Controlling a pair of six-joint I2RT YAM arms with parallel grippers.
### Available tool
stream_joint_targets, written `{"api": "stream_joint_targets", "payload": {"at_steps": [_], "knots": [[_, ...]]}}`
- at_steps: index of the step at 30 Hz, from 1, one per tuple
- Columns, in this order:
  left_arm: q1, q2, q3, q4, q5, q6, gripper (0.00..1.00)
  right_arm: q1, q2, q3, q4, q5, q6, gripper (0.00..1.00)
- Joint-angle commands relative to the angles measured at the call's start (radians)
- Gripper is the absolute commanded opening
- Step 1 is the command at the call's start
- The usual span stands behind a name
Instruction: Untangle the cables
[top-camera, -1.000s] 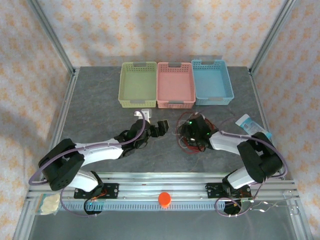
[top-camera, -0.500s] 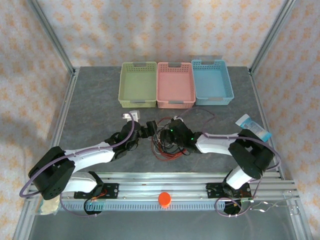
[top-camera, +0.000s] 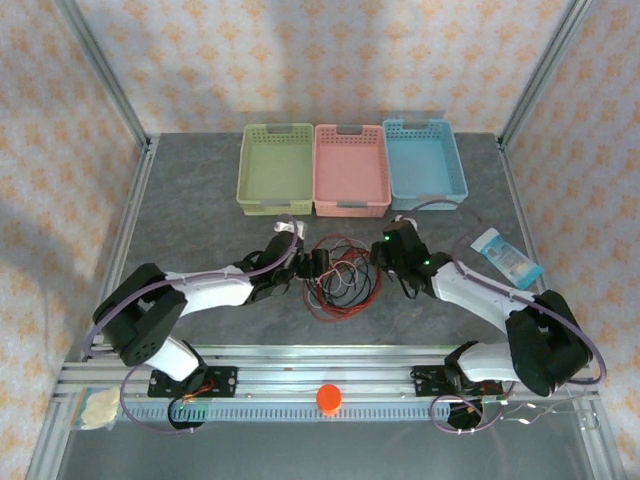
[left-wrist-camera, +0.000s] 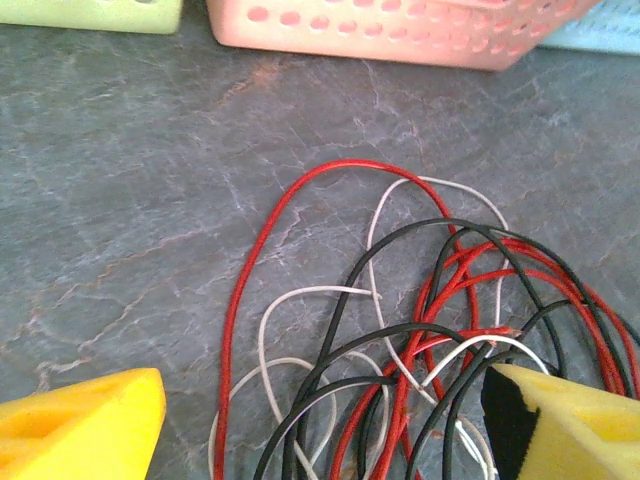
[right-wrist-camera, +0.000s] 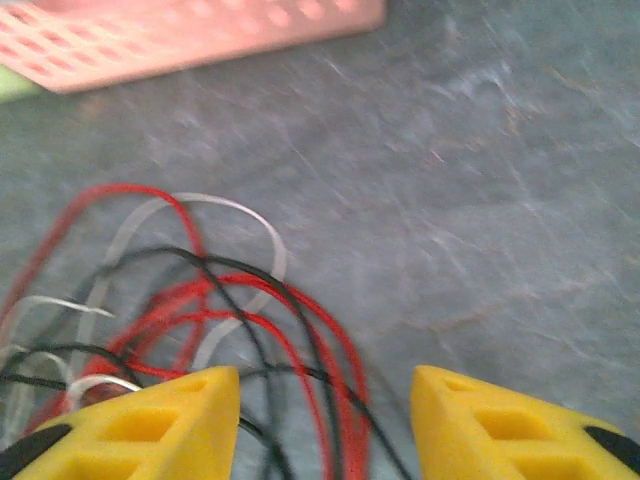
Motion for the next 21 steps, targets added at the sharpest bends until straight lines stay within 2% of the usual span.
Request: {"api": "stream_joint_targets", "payload": {"at_steps": [1,7,10,21], "knots": [[-0.015,0.041,0.054,-0.078,0.016,0.047,0.84,-0.049,0.02,0.017,-0.144,-0.114,-0.068,0.46],[-0.026,0.113,0.133,-0.173,-0.048,0.062,0.88,-0.058,0.045,0.025,-0.225,-0.145,-0.036,0.44],[-0.034,0.143,0.168,-0.214,-0.085,0.065,0.9,-0.058,0.057,0.037,-0.268,-0.123,-0.002,0.43],[-0.052,0.212,0.227,-0.264,-0.141,0.059,0.91,-0.058,0.107,0.055,-0.25,-0.14,-0.004,0.38]]}}
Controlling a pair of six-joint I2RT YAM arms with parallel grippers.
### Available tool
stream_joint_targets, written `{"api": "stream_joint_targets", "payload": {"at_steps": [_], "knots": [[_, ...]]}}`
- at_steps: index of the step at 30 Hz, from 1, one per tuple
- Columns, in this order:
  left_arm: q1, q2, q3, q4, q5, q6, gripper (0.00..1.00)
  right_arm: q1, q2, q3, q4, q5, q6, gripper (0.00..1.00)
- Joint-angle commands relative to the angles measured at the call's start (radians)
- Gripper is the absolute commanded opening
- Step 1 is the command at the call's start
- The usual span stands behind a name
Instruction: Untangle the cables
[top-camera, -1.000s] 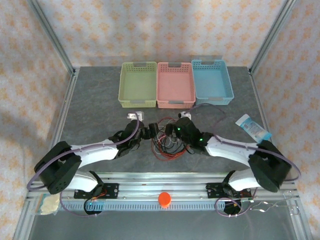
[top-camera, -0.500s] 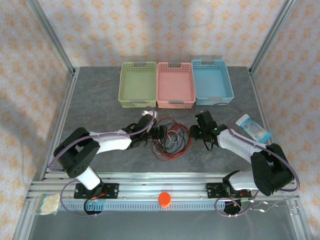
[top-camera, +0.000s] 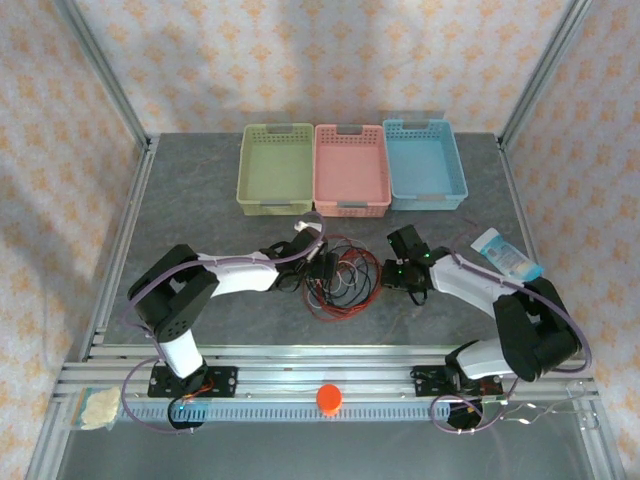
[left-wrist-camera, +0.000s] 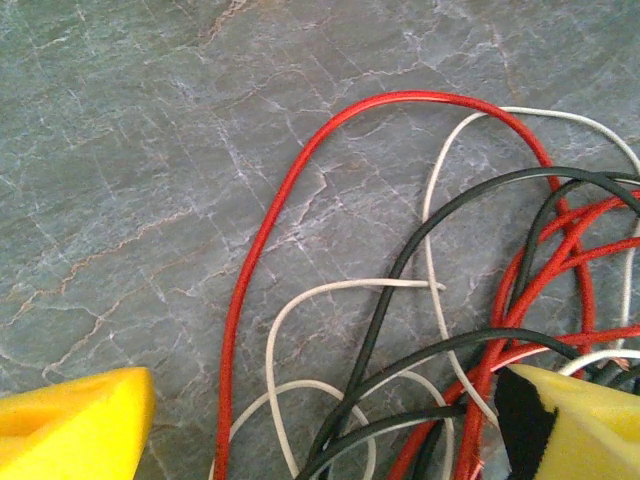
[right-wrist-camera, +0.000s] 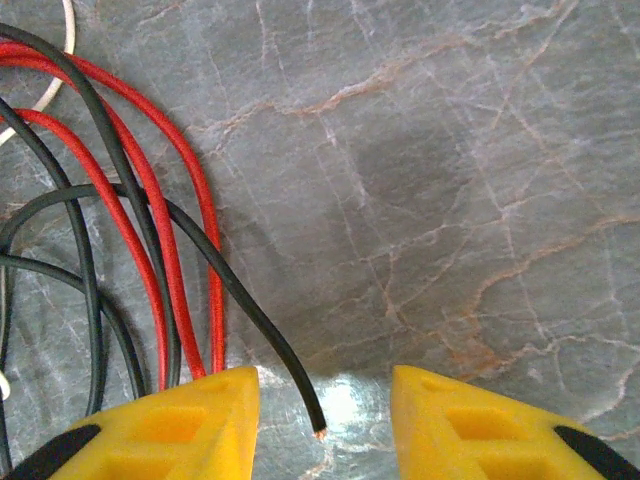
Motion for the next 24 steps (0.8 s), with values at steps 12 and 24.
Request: {"api": "stream_joint_targets", "payload": {"at_steps": [12,24], "knots": [[-0.025,0.047,0.055,-0.083,-0.096,0.015,0.91,-0.002,0.076,0.064,0.03,0.0,-0.009,0.24],[-0.029,0.063,0.069,-0.143,-0.117,0.01,0.94,-0.002,-0.116,0.068,0.006,0.065,-0.039,0.01]]}}
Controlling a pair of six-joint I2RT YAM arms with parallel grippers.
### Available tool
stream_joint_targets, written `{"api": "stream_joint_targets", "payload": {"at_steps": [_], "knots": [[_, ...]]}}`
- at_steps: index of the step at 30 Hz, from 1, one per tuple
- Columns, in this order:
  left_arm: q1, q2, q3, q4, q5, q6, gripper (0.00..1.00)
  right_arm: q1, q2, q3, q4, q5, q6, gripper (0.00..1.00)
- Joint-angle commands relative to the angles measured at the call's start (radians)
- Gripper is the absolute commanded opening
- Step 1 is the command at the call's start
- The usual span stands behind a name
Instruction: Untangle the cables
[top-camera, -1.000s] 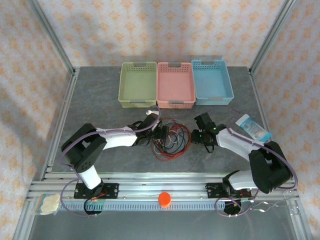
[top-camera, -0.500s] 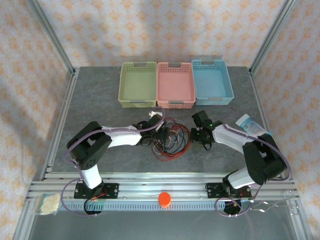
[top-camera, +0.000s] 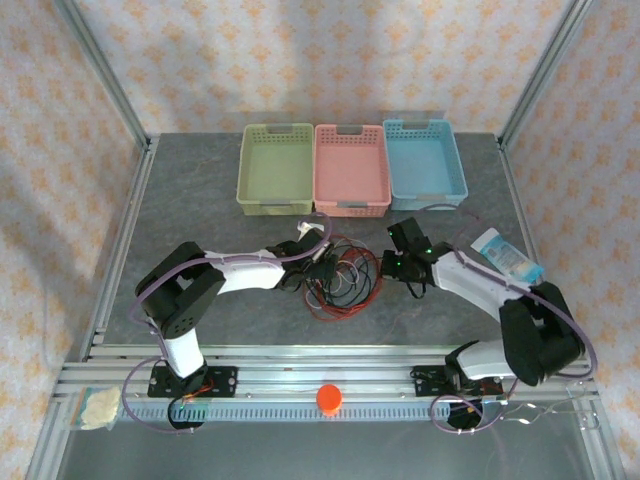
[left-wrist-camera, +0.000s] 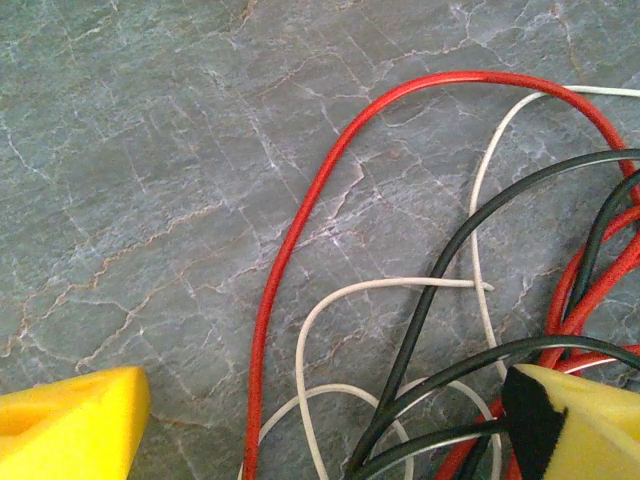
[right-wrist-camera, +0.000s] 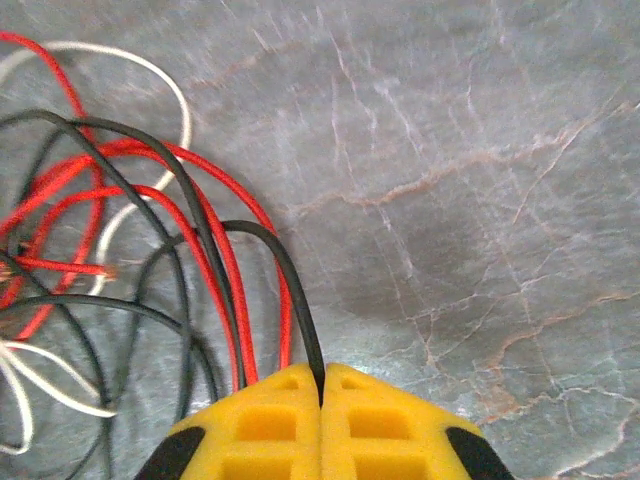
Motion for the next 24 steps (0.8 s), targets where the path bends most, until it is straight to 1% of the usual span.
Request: {"api": "stream_joint_targets", "payload": {"at_steps": [1,6,14,19,24], "knots": [[-0.009,0.025,0.017,-0.065,-0.046,0.001,0.95,-0.002,-0.081,0.023,-0.011,0.048,-0.028,0.0],[-0.01,-0.007,-0.027,-0.063,-0.046,-0.027,0.95,-0.002,-0.208,0.023,-0.015,0.084,-0.061,0.0],[-0.011,-0.036,-0.082,-0.022,-0.024,-0.042,0.95,-0.001,-0.393,0.052,-0.014,0.196,-0.054,0.0],[-0.011,-0.064,-0.113,0.016,0.018,-0.032,0.95,-0.002,-0.442,0.105,-0.018,0.246,-0.063,0.0],[-0.01,-0.088,-0.119,0.02,0.041,-0.032,0.95,-0.002,-0.439,0.162,-0.043,0.327,-0.084,0.0]]}}
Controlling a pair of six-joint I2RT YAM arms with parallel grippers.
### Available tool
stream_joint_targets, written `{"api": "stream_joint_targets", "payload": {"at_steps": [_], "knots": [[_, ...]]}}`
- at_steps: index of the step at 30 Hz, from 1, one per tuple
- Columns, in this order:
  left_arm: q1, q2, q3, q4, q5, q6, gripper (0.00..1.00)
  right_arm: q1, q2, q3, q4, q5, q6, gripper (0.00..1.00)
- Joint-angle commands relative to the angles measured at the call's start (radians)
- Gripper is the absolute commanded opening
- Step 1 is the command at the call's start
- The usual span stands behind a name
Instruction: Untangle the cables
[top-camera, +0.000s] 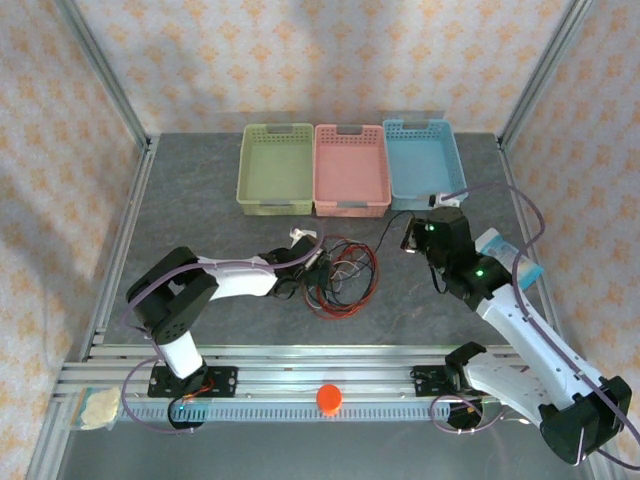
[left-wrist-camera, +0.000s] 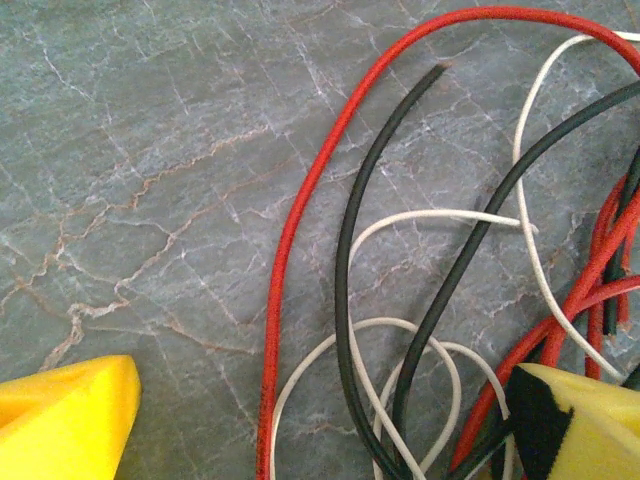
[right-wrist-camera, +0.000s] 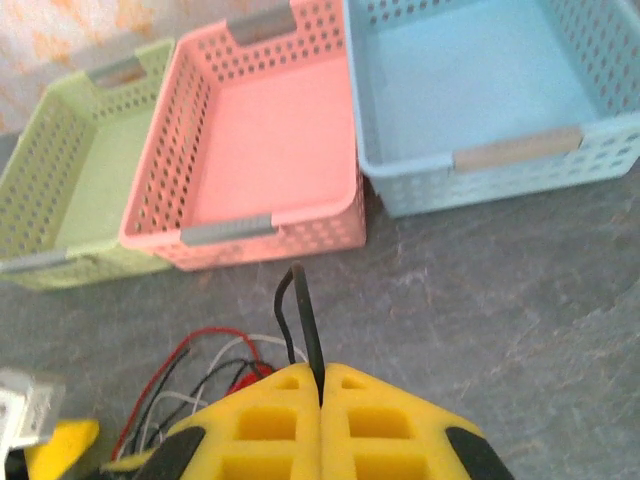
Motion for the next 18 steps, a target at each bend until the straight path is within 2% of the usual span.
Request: {"api": "stream_joint_targets", "payload": {"at_steps": [1,5,14,18], "knots": [[-0.011,-0.036,-0.019,-0.019,0.022,0.0,0.95,-0.002,-0.01,0.05,-0.029,0.1,-0.035,0.0],[-0.01,-0.101,-0.042,0.005,0.007,-0.003,0.95,-0.002,-0.011,0.096,-0.03,0.101,-0.069,0.0],[-0.01,-0.358,-0.162,0.181,0.03,0.059,0.95,-0.001,-0.021,0.24,-0.025,-0.014,-0.177,0.0],[-0.009,-0.454,-0.174,0.26,0.106,0.129,0.95,-0.002,-0.016,0.298,-0.011,-0.067,-0.21,0.0]]}}
